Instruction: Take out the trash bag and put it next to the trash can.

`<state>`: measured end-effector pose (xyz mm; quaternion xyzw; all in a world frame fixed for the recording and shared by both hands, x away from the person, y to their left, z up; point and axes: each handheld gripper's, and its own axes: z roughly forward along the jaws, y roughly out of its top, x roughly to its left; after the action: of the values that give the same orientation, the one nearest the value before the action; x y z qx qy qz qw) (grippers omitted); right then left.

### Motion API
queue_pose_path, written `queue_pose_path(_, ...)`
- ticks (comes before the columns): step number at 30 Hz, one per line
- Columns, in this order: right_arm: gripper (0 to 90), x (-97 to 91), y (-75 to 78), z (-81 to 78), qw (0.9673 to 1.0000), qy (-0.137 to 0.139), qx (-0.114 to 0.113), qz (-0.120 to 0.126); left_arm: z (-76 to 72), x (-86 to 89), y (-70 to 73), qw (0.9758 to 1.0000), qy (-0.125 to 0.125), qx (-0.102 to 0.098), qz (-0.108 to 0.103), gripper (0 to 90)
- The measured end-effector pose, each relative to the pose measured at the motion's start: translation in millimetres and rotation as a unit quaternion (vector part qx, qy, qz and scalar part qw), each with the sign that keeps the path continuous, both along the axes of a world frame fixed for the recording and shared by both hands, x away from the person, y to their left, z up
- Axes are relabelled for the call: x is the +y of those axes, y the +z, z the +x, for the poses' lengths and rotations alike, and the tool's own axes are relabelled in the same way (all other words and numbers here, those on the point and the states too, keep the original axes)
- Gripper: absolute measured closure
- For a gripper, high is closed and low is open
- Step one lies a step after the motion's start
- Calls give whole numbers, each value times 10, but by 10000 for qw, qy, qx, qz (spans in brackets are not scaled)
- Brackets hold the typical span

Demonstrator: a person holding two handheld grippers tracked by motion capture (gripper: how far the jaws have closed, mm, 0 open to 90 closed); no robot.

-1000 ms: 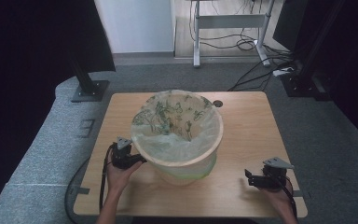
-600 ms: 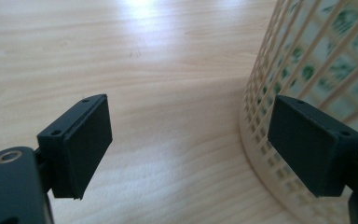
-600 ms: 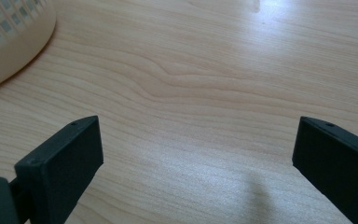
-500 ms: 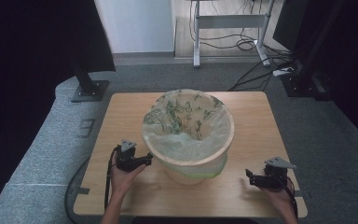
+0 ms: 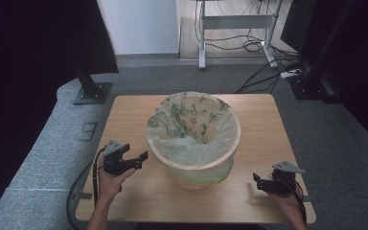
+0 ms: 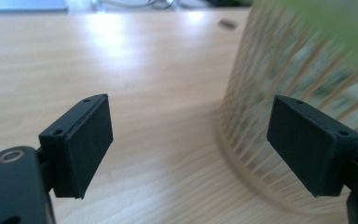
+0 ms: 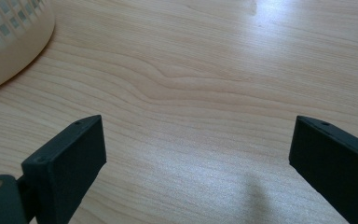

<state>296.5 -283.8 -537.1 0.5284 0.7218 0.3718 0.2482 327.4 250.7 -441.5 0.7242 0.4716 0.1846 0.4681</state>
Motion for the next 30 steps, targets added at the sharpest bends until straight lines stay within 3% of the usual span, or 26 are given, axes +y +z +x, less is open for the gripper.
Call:
queue_pose_path(1,43,3,1,-2,10000,-8,-14,6,-9,16,147,9998,-122,-121,-43,143)
queue_pose_path(2,43,3,1,-2,10000,-8,-14,6,-9,16,147,9998,-122,-121,-43,142)
queue_pose_path(6,48,11,5,-9,10000,0,-11,13,-40,18,519,9984,-354,-435,-17,133)
queue_pose_path(8,49,14,7,-10,10000,20,-27,-7,-44,26,586,9981,-371,-492,-50,135)
queue_pose_path(9,49,17,9,-12,10000,21,-28,-13,-57,47,713,9974,-419,-576,-132,139)
queue_pose_path(10,50,18,11,-14,10000,22,-30,-11,-57,47,713,9974,-419,-576,-132,141)
queue_pose_path(12,52,19,12,-16,10000,18,-31,-13,-85,47,886,9959,-530,-689,-253,145)
queue_pose_path(13,52,19,12,-16,10000,18,-31,-13,-85,47,886,9959,-530,-689,-253,147)
queue_pose_path(15,53,21,8,-14,10000,15,-20,-19,-103,-15,1035,9935,-745,-783,-347,151)
queue_pose_path(21,53,38,9,-20,10000,36,-43,-54,-92,-173,1187,9905,-1087,-806,-248,168)
queue_pose_path(24,55,41,14,-24,10000,37,-49,-56,-104,-234,1224,9882,-1276,-791,-315,184)
queue_pose_path(26,56,41,13,-24,10000,39,-47,-55,-92,-283,1229,9882,-1314,-756,-200,200)
queue_pose_path(29,58,43,12,-22,10000,45,-43,-59,-51,-325,1180,9883,-1359,-681,-97,290)
queue_pose_path(30,58,44,14,-23,10000,46,-45,-64,-40,-332,1153,9881,-1371,-688,-85,380)
